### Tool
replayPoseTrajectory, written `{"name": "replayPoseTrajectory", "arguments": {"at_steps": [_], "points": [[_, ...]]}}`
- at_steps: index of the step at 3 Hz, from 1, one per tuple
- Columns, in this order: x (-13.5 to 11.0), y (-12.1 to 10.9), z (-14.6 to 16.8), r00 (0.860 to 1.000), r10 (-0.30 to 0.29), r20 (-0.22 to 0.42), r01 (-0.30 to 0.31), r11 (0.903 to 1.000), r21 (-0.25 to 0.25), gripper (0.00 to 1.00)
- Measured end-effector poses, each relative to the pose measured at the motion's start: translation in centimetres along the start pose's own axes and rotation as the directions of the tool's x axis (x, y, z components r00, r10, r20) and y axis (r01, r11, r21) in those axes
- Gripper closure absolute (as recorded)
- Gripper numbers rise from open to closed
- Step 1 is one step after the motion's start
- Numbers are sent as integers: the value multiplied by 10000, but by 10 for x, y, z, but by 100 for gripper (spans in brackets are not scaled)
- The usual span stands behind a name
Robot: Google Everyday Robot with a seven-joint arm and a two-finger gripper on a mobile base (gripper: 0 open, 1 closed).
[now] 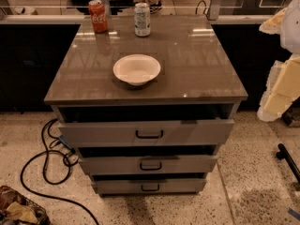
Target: Open top drawer
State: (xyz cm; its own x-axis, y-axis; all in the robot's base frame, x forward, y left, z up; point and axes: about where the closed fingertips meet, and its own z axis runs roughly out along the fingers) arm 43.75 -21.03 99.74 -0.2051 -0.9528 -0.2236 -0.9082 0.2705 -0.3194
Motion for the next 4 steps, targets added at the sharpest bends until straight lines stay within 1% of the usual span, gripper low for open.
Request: {"name": "replayPoseTrajectory", "arguments": {"at_steps": [1, 2, 3, 4], "points": [[-1, 0, 0, 10000, -15, 4, 15, 10000, 19, 0], [-15, 16, 15, 9990, -424, 102, 424, 9991, -30, 0], [-60, 63, 63, 9959, -891, -149, 888, 9959, -169, 0], [-68, 67, 68, 9949, -991, -183, 988, 9950, -169, 0]]}}
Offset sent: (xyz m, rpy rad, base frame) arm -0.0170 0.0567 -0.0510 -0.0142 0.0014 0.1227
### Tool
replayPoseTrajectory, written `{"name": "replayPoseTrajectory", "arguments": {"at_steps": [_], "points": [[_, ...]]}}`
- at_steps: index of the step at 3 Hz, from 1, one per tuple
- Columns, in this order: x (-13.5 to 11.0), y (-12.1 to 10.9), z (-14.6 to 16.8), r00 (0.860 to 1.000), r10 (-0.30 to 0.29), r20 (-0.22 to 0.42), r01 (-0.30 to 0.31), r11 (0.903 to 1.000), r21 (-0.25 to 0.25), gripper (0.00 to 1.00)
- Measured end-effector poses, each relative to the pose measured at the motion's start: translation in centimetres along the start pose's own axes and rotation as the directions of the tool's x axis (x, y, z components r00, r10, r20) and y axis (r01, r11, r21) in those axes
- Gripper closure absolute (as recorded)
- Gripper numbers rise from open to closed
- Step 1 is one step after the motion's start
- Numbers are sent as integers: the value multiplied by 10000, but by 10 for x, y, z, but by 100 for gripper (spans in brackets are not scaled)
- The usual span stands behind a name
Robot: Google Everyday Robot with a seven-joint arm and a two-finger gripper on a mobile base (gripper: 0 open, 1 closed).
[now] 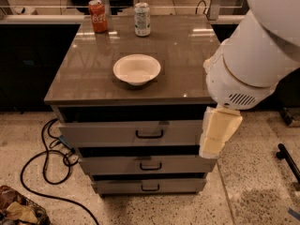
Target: Open top drawer
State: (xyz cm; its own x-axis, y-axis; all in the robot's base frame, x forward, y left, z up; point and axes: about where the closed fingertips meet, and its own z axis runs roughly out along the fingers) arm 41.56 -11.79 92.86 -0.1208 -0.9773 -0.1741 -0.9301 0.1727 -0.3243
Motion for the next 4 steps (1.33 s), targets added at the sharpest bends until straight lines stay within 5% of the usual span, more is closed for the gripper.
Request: {"name": "replayPoseTrajectory", "arguments": {"at_steps": [3, 4], "points": [[-38, 95, 100, 10000, 3, 42, 2, 9945, -1049, 0], [-37, 103, 133, 9999, 144, -49, -149, 9932, -1158, 0]]}}
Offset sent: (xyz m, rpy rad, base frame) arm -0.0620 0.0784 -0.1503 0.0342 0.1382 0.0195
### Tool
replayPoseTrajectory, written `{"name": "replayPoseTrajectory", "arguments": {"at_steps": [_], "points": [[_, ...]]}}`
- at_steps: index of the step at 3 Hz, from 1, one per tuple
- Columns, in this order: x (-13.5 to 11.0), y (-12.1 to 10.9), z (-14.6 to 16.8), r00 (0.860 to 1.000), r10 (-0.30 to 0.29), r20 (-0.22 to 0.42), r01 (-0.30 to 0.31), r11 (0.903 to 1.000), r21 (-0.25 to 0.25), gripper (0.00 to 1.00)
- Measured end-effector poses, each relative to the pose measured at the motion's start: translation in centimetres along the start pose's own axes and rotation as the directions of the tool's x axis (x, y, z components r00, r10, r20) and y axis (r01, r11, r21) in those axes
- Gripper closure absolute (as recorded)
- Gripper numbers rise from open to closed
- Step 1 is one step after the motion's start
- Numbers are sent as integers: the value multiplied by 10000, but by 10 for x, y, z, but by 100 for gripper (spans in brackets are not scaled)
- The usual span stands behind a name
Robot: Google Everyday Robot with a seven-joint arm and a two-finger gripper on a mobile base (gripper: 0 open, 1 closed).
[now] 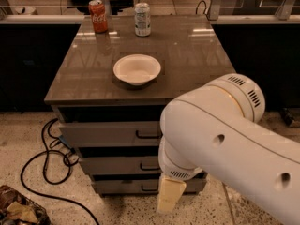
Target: Open top drawer
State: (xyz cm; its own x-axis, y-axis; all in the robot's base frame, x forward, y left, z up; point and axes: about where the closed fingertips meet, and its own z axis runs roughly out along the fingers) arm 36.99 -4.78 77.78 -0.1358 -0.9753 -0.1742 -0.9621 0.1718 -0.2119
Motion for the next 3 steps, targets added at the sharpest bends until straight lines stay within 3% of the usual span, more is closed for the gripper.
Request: {"name": "replayPoseTrajectory", "arguments": {"at_steps": [1, 3], "points": [[3, -12, 40, 9986, 509, -158, -505, 9984, 271, 0], [3, -18, 43, 9995, 295, -102, -289, 9981, 540, 0]]}}
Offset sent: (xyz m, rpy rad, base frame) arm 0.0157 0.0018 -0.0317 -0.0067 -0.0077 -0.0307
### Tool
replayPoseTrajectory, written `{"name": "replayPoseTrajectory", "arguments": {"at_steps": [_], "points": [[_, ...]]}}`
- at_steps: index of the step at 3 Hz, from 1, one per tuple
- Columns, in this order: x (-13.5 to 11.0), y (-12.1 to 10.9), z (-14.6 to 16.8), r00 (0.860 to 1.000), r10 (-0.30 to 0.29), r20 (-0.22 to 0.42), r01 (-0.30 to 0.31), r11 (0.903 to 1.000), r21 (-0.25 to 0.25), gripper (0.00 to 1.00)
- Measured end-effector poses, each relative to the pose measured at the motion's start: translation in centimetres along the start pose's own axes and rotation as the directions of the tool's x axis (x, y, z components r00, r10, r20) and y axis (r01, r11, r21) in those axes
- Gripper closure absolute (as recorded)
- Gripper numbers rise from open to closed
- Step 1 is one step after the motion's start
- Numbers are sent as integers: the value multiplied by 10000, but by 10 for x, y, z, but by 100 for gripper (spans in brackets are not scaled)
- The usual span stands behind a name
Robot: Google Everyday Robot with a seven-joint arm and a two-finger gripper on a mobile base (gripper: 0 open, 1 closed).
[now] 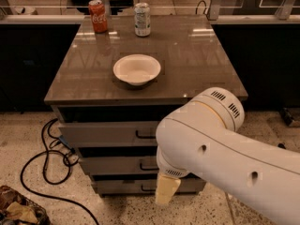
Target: Open top drawer
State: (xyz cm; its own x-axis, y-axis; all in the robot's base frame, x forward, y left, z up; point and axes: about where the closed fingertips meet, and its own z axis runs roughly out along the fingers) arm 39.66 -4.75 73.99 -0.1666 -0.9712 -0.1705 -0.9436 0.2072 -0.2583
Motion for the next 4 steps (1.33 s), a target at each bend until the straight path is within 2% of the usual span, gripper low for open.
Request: {"name": "replayPoseTrajectory", "arguments": {"at_steps": [1, 3, 4], "points": [[14, -9, 11, 9995, -287, -156, 292, 9990, 330, 0], [55, -26, 36, 9947, -562, -861, 619, 9960, 650, 0], [62, -45, 49, 9942, -674, -839, 748, 9934, 875, 0]]}}
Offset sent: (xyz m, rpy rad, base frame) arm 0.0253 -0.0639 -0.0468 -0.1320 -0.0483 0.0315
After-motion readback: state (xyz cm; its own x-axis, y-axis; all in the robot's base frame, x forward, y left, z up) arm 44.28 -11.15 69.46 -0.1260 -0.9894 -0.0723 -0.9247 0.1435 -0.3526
